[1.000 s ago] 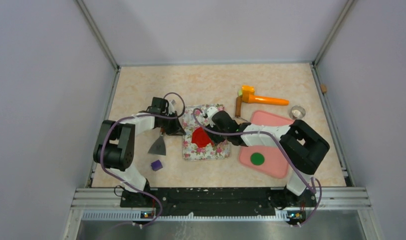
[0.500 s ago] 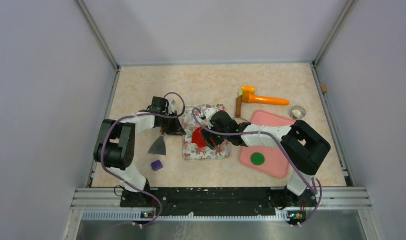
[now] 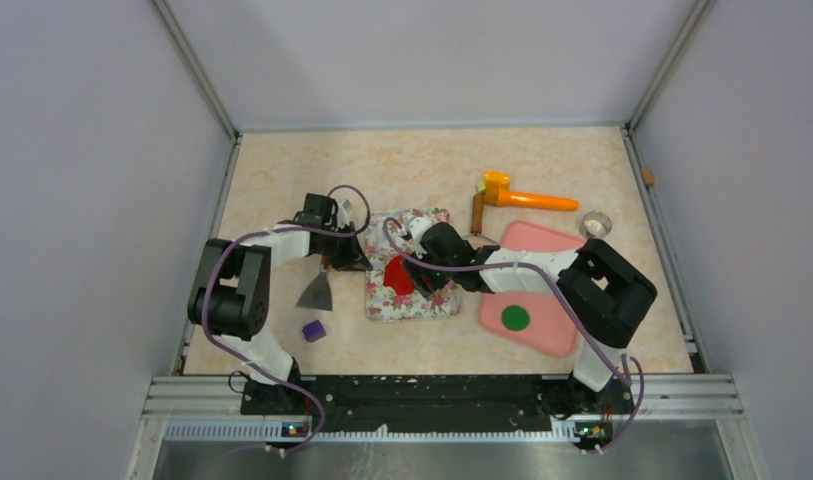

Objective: Roll out the dumpling wrappers from the dough

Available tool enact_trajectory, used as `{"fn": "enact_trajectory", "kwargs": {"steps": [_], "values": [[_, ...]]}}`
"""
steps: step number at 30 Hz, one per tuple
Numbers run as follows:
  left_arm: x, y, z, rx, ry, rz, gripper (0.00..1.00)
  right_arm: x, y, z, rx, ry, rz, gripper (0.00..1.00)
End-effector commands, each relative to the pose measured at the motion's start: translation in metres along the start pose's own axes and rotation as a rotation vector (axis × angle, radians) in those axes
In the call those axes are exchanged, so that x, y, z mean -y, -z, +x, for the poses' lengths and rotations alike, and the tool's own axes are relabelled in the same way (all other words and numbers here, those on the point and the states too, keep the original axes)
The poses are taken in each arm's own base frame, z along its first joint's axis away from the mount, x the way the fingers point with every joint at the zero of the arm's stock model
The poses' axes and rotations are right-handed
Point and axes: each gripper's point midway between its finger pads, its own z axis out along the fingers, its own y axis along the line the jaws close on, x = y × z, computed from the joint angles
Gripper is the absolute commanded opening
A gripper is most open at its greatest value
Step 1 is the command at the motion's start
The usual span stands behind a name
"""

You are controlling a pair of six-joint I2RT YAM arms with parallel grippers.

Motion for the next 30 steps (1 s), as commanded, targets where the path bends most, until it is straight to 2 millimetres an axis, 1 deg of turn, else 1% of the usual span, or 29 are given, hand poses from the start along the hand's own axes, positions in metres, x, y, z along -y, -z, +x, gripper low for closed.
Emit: {"fn": "enact_trajectory", "kwargs": {"steps": [1,8,13,22,26,30], "values": [[-0.027,-0.009,0.017,-0.039,0.022,-0.106,0.0,0.004,-0.006,-0.012,0.034,0.02,0.031,0.62],[-0.028,-0.009,0.015,-0.031,0.017,-0.107,0.0,0.009,-0.009,-0.002,0.012,0.025,0.059,0.62],[-0.028,-0.01,0.015,-0.033,0.016,-0.105,0.0,0.015,-0.01,0.006,-0.009,0.024,0.094,0.58],[-0.027,-0.01,0.014,-0.039,0.009,-0.103,0.0,0.035,-0.004,0.024,-0.05,0.149,0.168,0.51],[-0.028,-0.01,0.016,-0.042,0.005,-0.105,0.0,0.043,-0.001,0.025,-0.051,0.164,0.188,0.47],[-0.031,-0.011,0.017,-0.047,-0.007,-0.113,0.0,0.051,-0.001,0.017,-0.028,0.178,0.208,0.42]]}}
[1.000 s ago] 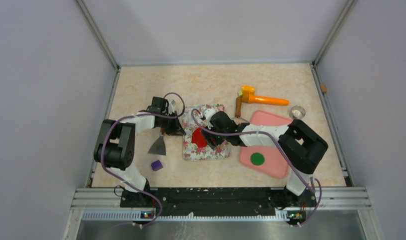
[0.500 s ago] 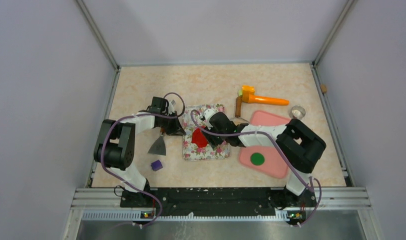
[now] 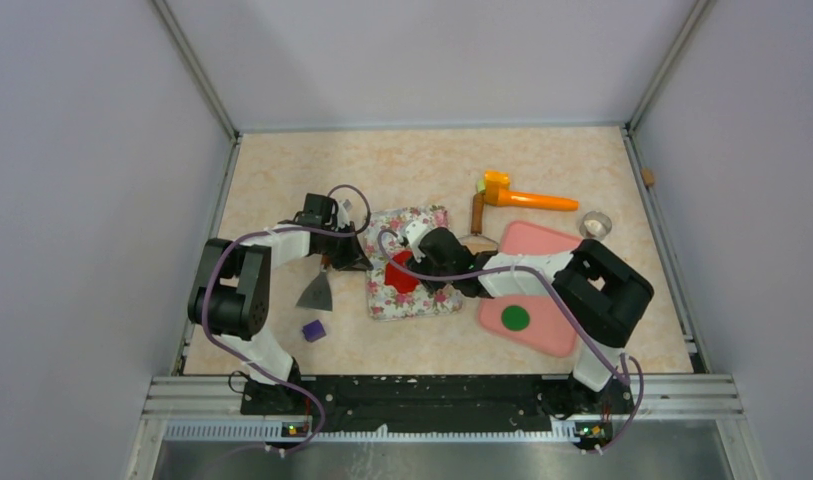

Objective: Roll out the dumpling wrappers from the dough

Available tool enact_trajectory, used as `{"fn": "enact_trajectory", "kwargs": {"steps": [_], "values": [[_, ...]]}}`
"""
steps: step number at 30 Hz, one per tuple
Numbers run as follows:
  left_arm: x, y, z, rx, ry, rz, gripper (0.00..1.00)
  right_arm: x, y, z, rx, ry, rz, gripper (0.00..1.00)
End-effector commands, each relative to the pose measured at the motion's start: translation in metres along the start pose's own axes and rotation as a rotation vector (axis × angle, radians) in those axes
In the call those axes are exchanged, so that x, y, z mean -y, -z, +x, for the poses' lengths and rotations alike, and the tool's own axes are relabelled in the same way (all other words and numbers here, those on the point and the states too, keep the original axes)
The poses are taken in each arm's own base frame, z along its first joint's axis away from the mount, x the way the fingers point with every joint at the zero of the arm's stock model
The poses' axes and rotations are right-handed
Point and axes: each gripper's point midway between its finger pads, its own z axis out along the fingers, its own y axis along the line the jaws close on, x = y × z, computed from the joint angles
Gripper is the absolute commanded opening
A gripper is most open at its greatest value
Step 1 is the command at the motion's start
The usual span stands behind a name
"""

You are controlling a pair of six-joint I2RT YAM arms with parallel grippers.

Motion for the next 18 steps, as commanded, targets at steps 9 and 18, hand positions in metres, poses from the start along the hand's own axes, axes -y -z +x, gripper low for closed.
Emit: {"fn": "enact_trajectory", "kwargs": {"steps": [9,18], "values": [[-0.034,-0.011,0.02,-0.069,-0.019,-0.128,0.0,0.045,0.001,-0.003,-0.007,0.076,0.155,0.35],[-0.032,-0.013,0.021,-0.075,-0.013,-0.118,0.0,0.039,0.003,-0.044,0.079,0.036,0.1,0.33]]}}
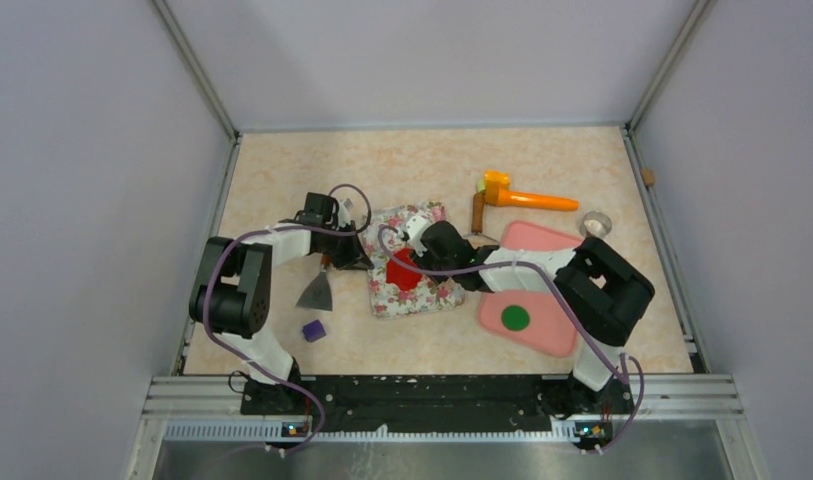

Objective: Roll out the dumpling wrappers from the dough

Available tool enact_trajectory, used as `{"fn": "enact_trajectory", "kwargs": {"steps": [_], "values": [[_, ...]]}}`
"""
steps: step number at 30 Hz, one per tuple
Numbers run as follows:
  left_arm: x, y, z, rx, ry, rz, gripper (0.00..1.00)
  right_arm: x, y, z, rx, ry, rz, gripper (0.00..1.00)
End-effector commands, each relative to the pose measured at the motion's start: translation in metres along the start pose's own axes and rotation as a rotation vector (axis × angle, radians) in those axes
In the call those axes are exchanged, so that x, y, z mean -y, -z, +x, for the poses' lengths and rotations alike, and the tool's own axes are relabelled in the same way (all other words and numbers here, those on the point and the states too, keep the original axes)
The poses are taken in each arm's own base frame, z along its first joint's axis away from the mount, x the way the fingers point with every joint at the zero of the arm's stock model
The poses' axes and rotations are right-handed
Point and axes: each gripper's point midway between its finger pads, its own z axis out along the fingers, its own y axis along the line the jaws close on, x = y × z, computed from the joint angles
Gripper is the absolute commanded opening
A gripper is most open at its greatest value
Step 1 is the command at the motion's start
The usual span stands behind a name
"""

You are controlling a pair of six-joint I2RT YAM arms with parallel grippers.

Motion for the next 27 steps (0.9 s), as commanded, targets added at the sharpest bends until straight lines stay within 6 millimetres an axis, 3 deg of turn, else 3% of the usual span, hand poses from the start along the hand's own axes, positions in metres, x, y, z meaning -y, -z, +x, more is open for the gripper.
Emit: {"fn": "enact_trajectory", "kwargs": {"steps": [1,9,17,21,27], "values": [[-0.034,-0.012,0.022,-0.071,-0.01,-0.124,0.0,0.022,0.002,-0.039,0.081,-0.048,0.044,0.33],[-0.032,-0.013,0.022,-0.077,0.0,-0.115,0.0,0.002,0.015,-0.05,0.101,-0.111,-0.093,0.46],[-0.031,-0.014,0.022,-0.083,0.004,-0.112,0.0,-0.018,0.028,-0.042,0.108,0.077,-0.262,0.57],[-0.031,-0.014,0.022,-0.084,0.004,-0.112,0.0,-0.013,0.026,-0.034,0.103,0.168,-0.249,0.64],[-0.03,-0.013,0.02,-0.08,0.004,-0.11,0.0,0.004,0.015,-0.022,0.069,0.243,-0.156,0.61]]}}
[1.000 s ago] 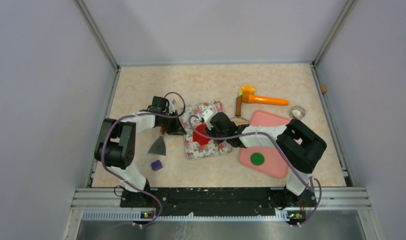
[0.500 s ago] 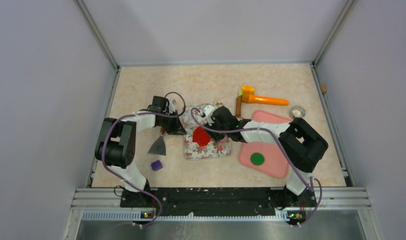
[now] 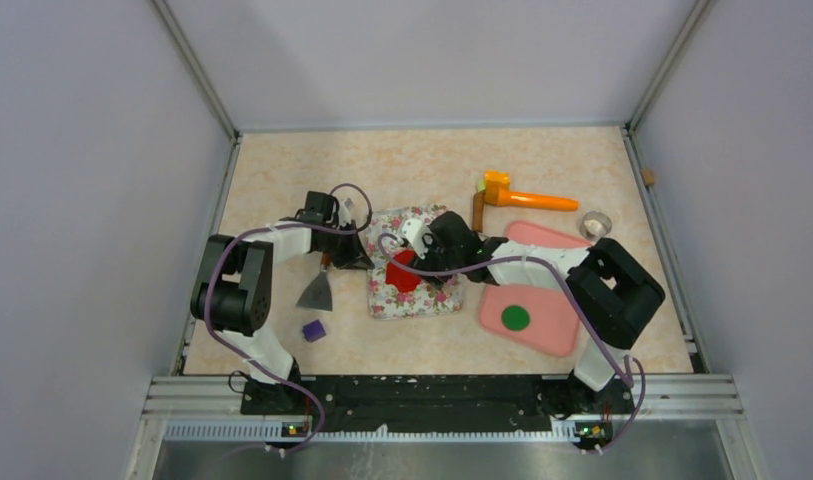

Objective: Roll out the dumpling wrappers from the dough

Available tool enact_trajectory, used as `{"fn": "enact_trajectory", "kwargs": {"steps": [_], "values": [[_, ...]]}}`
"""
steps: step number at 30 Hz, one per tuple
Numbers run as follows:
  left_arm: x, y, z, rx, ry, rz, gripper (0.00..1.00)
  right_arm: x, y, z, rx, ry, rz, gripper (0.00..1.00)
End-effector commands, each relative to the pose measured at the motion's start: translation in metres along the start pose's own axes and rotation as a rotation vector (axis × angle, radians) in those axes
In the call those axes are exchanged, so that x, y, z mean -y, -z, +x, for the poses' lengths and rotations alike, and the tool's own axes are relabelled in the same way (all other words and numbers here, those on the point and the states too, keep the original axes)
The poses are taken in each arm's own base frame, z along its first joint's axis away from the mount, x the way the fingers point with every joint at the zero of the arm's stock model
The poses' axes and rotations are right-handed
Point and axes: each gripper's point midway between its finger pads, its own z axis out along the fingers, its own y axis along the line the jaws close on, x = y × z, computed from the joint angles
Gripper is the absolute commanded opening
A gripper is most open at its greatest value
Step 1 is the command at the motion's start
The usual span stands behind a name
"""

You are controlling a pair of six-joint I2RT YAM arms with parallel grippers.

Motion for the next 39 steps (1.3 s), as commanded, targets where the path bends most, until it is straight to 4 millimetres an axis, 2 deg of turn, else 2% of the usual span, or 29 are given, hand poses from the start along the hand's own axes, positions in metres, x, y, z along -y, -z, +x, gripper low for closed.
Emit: {"fn": "enact_trajectory", "kwargs": {"steps": [1,9,16,22,29,33,39], "values": [[-0.031,-0.012,0.02,-0.062,0.001,-0.115,0.0,0.015,0.003,-0.006,0.024,0.102,0.05,0.61],[-0.031,-0.011,0.021,-0.061,-0.002,-0.113,0.0,0.011,-0.007,0.003,-0.005,0.096,0.033,0.59],[-0.03,-0.012,0.021,-0.062,-0.002,-0.108,0.0,0.005,0.004,-0.018,0.037,0.04,-0.008,0.58],[-0.029,-0.012,0.02,-0.063,-0.002,-0.107,0.0,-0.002,-0.002,-0.013,0.024,0.009,-0.044,0.58],[-0.029,-0.011,0.021,-0.063,-0.002,-0.106,0.0,0.012,-0.016,0.008,-0.034,0.072,0.033,0.57],[-0.028,-0.011,0.022,-0.066,-0.003,-0.101,0.0,0.018,-0.022,0.015,-0.057,0.091,0.062,0.53],[-0.029,-0.011,0.023,-0.068,-0.011,-0.098,0.0,0.048,-0.019,-0.009,-0.006,0.151,0.198,0.4]]}}
